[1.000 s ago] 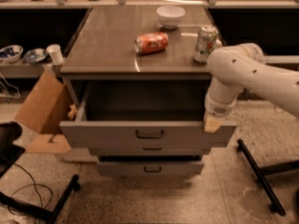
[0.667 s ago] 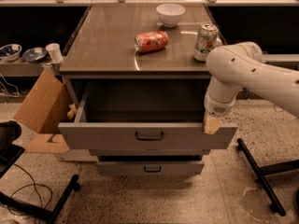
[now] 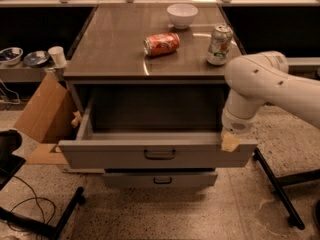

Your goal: Open top drawer

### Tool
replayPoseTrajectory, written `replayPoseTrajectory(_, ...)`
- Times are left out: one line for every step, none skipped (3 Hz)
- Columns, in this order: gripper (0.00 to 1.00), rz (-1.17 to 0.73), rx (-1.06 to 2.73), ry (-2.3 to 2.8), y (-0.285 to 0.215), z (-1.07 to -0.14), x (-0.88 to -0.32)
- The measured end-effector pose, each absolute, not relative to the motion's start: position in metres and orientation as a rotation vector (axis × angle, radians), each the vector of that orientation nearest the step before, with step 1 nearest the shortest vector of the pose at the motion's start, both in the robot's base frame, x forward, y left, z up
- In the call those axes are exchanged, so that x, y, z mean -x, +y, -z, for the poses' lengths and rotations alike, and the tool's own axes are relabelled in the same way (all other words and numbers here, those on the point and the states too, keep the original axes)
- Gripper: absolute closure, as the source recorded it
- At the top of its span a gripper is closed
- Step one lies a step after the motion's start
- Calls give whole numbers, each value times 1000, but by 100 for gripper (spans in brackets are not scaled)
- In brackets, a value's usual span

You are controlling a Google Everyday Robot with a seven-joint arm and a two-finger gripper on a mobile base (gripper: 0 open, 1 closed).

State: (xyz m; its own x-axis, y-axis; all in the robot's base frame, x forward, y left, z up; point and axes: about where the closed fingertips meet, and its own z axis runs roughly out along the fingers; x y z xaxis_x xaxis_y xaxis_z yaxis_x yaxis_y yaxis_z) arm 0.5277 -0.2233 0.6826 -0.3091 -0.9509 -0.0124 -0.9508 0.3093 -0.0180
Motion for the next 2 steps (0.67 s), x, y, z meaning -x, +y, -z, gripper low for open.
replayPoseTrajectory(82, 11, 1834, 2525, -223, -682, -528)
replayPoseTrajectory(59, 11, 1834, 2525, -223, -682, -528)
